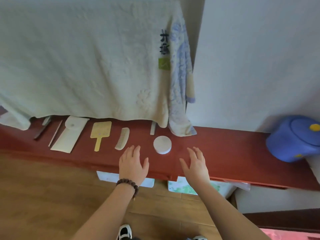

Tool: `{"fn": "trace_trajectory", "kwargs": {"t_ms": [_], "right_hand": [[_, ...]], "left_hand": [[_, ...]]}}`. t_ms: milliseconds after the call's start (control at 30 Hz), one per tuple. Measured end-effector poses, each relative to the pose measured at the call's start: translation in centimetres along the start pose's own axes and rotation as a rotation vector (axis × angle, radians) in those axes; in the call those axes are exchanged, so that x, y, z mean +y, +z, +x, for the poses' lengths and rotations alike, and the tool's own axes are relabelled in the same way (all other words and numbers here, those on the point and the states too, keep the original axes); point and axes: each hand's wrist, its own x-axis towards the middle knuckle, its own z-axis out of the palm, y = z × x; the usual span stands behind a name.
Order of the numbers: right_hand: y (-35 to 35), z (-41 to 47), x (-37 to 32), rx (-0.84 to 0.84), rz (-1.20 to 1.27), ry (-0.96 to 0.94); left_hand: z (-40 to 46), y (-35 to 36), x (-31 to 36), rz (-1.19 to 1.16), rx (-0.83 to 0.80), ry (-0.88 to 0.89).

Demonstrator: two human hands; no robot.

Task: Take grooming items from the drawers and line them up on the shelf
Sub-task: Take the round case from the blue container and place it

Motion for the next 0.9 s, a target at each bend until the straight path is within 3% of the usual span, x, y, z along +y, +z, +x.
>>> {"fn": "trace_trajectory", "kwargs": {"t_ms": [333,600,900], "right_hand": [[9.4,-1.3,-9.5,0.081,0.016,0.165],[9.8,-0.3,-10.7,0.154,-0.009,0.229],[8.2,4.8,-10.0,-0.098,-0.181,0.175]], "left_hand": [[2.2,-3.2,-13.3,-0.019,-0.105,0.112],[4.7,-3.9,-15.0,-0.036,-0.165,0.171],[6.4,-4.1,-13.0,-0.2,-0.169,0.182]]}}
